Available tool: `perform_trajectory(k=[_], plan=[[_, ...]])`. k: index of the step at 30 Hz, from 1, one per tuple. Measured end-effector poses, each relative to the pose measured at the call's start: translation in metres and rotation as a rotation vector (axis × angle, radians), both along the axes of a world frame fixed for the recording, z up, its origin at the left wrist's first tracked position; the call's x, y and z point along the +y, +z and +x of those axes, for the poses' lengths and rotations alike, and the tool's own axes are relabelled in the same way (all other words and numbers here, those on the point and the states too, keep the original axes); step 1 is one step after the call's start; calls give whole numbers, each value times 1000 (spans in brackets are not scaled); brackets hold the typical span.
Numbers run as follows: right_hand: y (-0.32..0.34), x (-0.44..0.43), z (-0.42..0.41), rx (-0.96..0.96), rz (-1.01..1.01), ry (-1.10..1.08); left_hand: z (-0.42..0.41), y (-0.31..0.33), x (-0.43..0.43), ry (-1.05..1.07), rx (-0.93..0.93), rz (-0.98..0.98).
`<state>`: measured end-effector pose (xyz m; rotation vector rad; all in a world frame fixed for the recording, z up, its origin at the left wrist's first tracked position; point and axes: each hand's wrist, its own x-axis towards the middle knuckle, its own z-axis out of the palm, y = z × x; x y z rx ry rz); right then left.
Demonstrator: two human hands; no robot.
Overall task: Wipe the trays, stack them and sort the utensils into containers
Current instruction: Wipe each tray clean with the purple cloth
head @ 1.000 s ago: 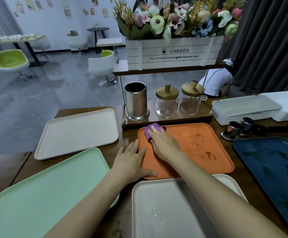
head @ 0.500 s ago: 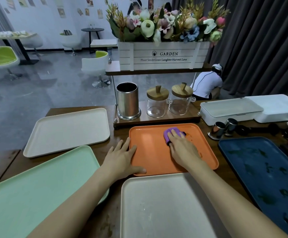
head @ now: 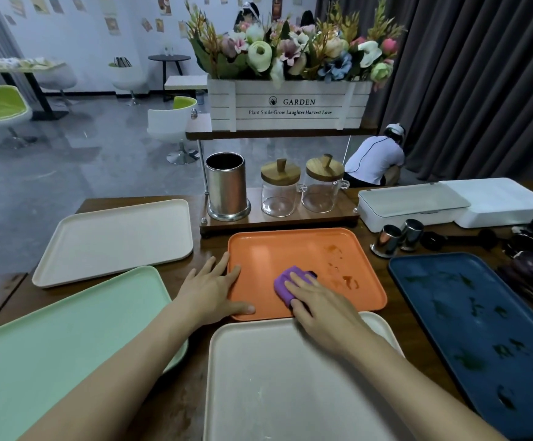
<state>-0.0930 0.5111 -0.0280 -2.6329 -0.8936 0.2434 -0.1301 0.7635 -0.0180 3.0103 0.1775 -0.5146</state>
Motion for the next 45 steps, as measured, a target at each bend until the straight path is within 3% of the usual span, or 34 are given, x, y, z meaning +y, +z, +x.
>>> perform_trajectory(k=[7, 13, 29, 35, 45], plan=[[4, -66, 23, -36, -49, -181, 9, 9, -7, -14, 25, 44], [5, -59, 16, -64, -50, -190, 36, 8, -55, -187, -41, 10], [-5, -5, 123, -118, -74, -280, 47, -4, -57, -161, 67, -53], [-14, 27, 118, -130, -68, -228, 48, -5, -59, -159, 64, -44], [-3, 3, 125, -101, -63, -284, 43, -8, -54, -170, 13, -48]])
